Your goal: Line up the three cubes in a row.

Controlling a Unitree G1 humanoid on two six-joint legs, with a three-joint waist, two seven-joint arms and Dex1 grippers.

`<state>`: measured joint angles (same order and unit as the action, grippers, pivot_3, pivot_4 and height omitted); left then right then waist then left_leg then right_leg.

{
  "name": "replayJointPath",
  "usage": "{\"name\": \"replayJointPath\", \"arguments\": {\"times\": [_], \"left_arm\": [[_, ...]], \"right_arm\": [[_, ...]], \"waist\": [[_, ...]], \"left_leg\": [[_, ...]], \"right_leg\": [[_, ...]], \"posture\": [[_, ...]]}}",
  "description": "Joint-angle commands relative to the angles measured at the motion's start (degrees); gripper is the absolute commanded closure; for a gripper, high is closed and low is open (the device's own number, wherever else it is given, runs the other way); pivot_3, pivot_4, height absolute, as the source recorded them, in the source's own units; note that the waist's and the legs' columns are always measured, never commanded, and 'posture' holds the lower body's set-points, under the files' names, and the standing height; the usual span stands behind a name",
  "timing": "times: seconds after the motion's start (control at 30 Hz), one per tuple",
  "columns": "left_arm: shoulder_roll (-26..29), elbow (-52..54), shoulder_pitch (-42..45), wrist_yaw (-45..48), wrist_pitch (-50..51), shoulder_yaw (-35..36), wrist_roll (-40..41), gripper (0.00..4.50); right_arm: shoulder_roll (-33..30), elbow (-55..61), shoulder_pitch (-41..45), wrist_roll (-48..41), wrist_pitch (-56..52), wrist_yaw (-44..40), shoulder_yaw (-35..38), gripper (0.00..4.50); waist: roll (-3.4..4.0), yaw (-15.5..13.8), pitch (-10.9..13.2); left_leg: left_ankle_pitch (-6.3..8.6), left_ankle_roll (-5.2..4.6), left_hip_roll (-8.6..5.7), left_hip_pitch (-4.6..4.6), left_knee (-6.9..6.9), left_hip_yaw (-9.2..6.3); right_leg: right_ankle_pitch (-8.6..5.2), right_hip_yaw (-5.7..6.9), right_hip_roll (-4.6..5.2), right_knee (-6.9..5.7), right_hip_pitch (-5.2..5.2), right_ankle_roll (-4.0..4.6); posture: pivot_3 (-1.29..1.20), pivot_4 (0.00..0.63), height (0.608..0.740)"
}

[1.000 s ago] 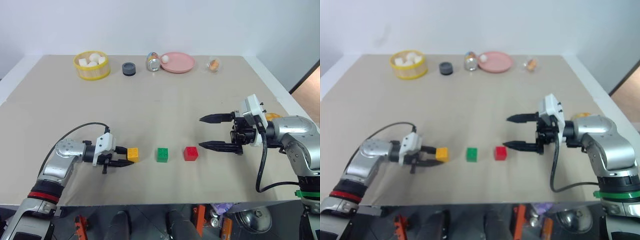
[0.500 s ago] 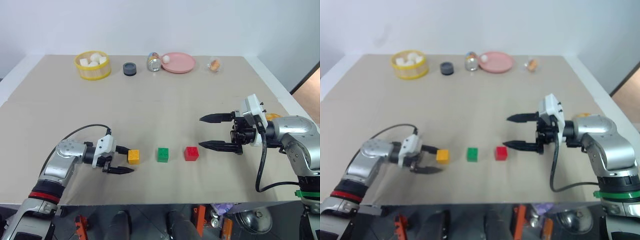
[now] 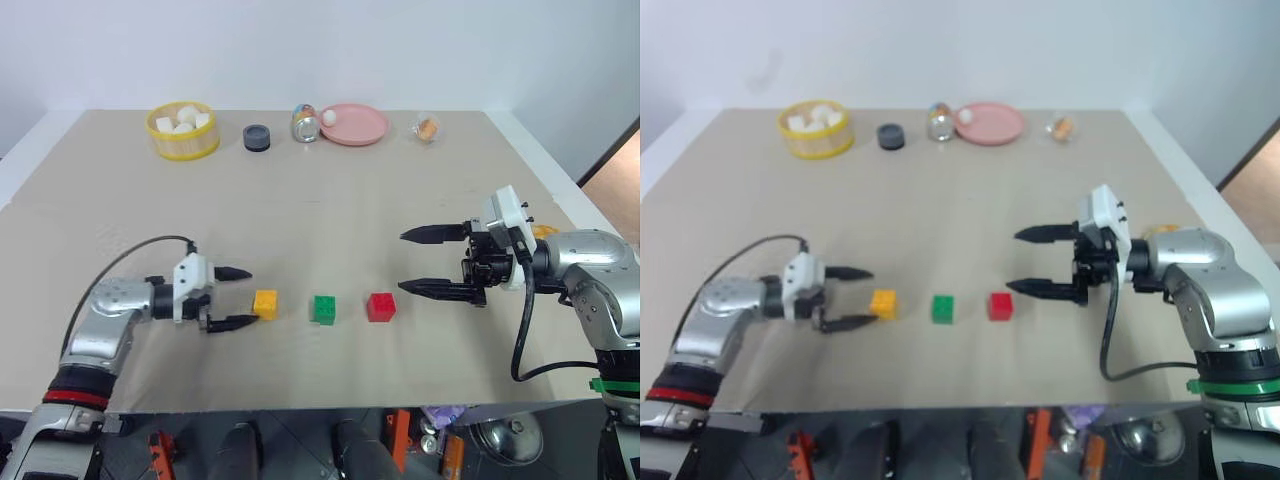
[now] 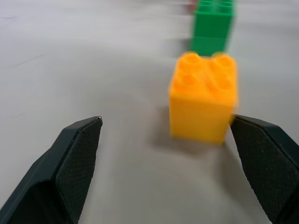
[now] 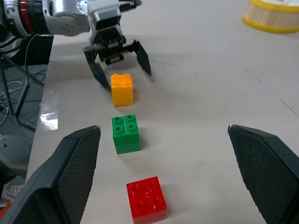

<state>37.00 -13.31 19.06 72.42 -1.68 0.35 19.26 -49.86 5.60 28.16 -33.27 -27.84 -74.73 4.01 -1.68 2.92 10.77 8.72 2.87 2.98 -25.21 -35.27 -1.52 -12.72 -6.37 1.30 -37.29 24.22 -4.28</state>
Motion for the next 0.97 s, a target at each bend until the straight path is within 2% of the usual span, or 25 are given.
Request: {"name": "replayJointPath", "arguments": {"times": [0.03, 0.23, 0.33, 0.43, 0.5, 0.6, 0.7, 0.8, 0.97], "left_arm": [[3.9, 11.3, -7.2, -1.2, 7.9, 6.5, 7.0, 0.05], [8.7, 27.2, -20.4, -3.1, 19.0, 12.3, 15.1, 0.05], [9.4, 33.1, -26.1, -6.8, 25.5, 19.0, 20.7, 0.05], [7.3, 31.5, -26.9, -18.1, 33.1, 31.4, 29.6, 0.05], [5.1, 29.1, -25.5, -25.4, 32.9, 34.8, 28.1, 0.05], [0.8, 27.4, -24.0, -38.3, 32.6, 36.5, 22.8, 0.05], [-4.2, 29.6, -23.4, -46.2, 32.4, 36.4, 21.4, 0.05], [-8.3, 32.3, -23.5, -50.6, 31.5, 34.6, 20.1, 0.05], [-14.9, 35.3, -22.4, -56.7, 31.4, 31.7, 20.2, 0.05]], "right_arm": [[-0.5, -0.9, 1.4, -0.3, 0.2, -0.5, 1.2, 0.0], [-0.2, -3.8, 3.9, 0.0, 0.4, -1.4, 0.5, 0.0], [0.3, -4.9, 5.2, 0.5, 1.0, -1.7, -0.3, 0.0], [1.3, -6.3, 5.9, 1.3, 1.7, 0.0, 0.1, 0.0], [1.6, -7.7, 5.8, 1.9, 2.1, 1.2, 0.6, 0.0], [3.1, -12.6, 5.4, 4.6, 4.6, 6.1, 2.0, 0.0], [5.0, -18.1, 4.8, 7.6, 6.9, 13.2, 3.7, 0.0], [7.4, -20.1, 3.6, 8.8, 8.4, 19.6, 6.3, 0.0], [14.2, -16.2, -0.2, 7.5, 6.8, 32.8, 12.4, 0.0]], "waist": [[0.01, 0.0, 0.0], [0.02, -0.2, 0.0], [-0.04, -0.1, 0.0], [-0.06, 0.0, 0.1], [-0.05, 0.0, 0.0], [-0.08, -0.1, 0.0], [-0.26, -0.1, 0.0], [-0.36, -0.2, 0.0], [-0.38, -0.2, -0.1]], "left_leg": [[0.01, 0.0, 0.0, 0.01, 0.01, 0.0], [0.08, 0.08, 0.05, 0.02, -0.01, 0.12], [0.07, 0.08, 0.08, 0.03, -0.07, 0.23], [0.08, 0.08, 0.11, 0.05, -0.08, 0.26], [0.07, 0.08, 0.15, 0.08, -0.07, 0.24], [0.08, 0.08, 0.07, 0.09, -0.08, 0.28], [0.08, 0.09, 0.05, 0.04, -0.09, 0.29], [0.09, 0.11, 0.05, 0.01, -0.09, 0.27], [0.09, 0.11, 0.06, 0.06, -0.07, 0.24]], "right_leg": [[-0.02, 0.0, 0.0, 0.0, 0.0, 0.01], [-0.11, 0.0, 0.06, 0.0, 0.04, 0.05], [-0.09, -0.01, 0.11, 0.0, 0.04, 0.08], [-0.08, -0.01, 0.11, 0.0, 0.08, 0.09], [-0.07, 0.03, 0.07, 0.0, 0.08, 0.11], [-0.08, 0.0, 0.11, 0.01, 0.03, 0.1], [-0.06, -0.02, 0.11, 0.08, 0.0, 0.07], [-0.04, -0.01, 0.1, 0.09, -0.01, 0.04], [0.01, -0.03, 0.05, 0.08, -0.06, 0.0]], "posture": [[0.0, 0.15, 0.74], [0.0, 0.15, 0.74], [0.0, 0.15, 0.74], [0.0, 0.15, 0.74], [0.0, 0.15, 0.74], [0.0, 0.15, 0.74], [0.0, 0.15, 0.74], [0.0, 0.15, 0.74], [0.0, 0.15, 0.74]]}}
